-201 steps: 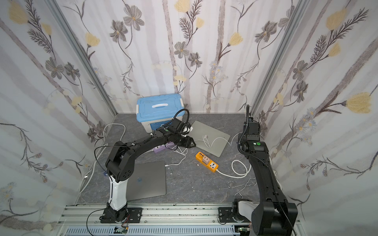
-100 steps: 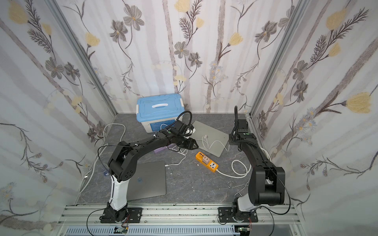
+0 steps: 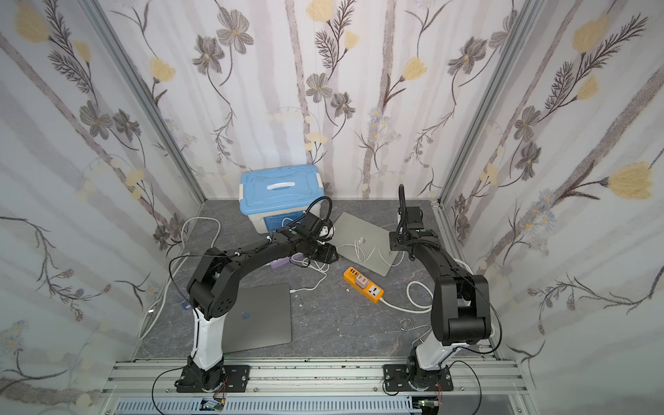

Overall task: Unplug the laptop charger
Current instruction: Place the charging cable at the center of the board, then remove the plug from the socket.

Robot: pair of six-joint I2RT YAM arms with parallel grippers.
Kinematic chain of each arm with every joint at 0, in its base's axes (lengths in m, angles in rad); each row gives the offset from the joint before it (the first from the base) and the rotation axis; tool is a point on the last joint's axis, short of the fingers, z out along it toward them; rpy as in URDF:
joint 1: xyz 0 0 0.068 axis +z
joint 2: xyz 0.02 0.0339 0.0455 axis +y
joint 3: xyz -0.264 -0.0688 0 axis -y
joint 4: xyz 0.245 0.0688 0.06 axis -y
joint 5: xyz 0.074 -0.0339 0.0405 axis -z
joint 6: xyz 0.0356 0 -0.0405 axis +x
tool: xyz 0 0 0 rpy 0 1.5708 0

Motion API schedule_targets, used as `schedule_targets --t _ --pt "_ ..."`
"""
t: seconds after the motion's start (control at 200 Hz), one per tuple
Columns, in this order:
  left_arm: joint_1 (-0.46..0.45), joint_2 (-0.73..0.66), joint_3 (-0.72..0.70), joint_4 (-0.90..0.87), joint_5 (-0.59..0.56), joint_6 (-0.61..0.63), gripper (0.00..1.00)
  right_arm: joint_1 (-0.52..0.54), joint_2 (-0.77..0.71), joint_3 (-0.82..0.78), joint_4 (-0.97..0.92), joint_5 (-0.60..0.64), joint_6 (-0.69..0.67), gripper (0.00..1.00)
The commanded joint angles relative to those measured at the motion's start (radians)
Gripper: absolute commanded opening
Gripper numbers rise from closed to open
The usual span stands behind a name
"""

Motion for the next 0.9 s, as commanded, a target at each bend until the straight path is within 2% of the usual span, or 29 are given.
schedule_targets --t 0.0,0.075,0.145,0.19,0.25,0.43,0.734,0.894 --pt "-0.004 -0.017 -0.009 0.002 0.067 0.036 0.60 0.025 -0.105 -0.044 0.058 -0.014 -0.007 0.70" --pt "-0.015 -0.006 -0.005 -0.004 0.112 0.031 0.59 0.051 -0.213 -0.104 0.054 -0.085 0.025 0.73" --pt "-0.032 0.008 0.002 0.002 0.135 0.030 0.59 0.094 -0.292 -0.178 0.075 -0.208 0.041 0.77" --pt "-0.042 0.023 0.006 0.009 0.148 0.020 0.59 0.132 -0.320 -0.210 0.069 -0.277 0.036 0.80" --pt "-0.047 0.039 0.009 0.029 0.169 -0.011 0.59 0.192 -0.325 -0.228 0.026 -0.311 0.015 0.81" --pt "-0.059 0.092 0.027 0.060 0.217 -0.054 0.58 0.308 -0.278 -0.250 -0.054 -0.316 -0.034 0.79" --pt "-0.079 0.143 0.057 0.053 0.157 -0.078 0.58 0.350 -0.285 -0.297 -0.031 -0.286 -0.047 0.78" --pt "-0.080 0.163 0.057 0.032 0.130 -0.073 0.58 0.361 -0.236 -0.267 -0.064 -0.242 -0.058 0.77"
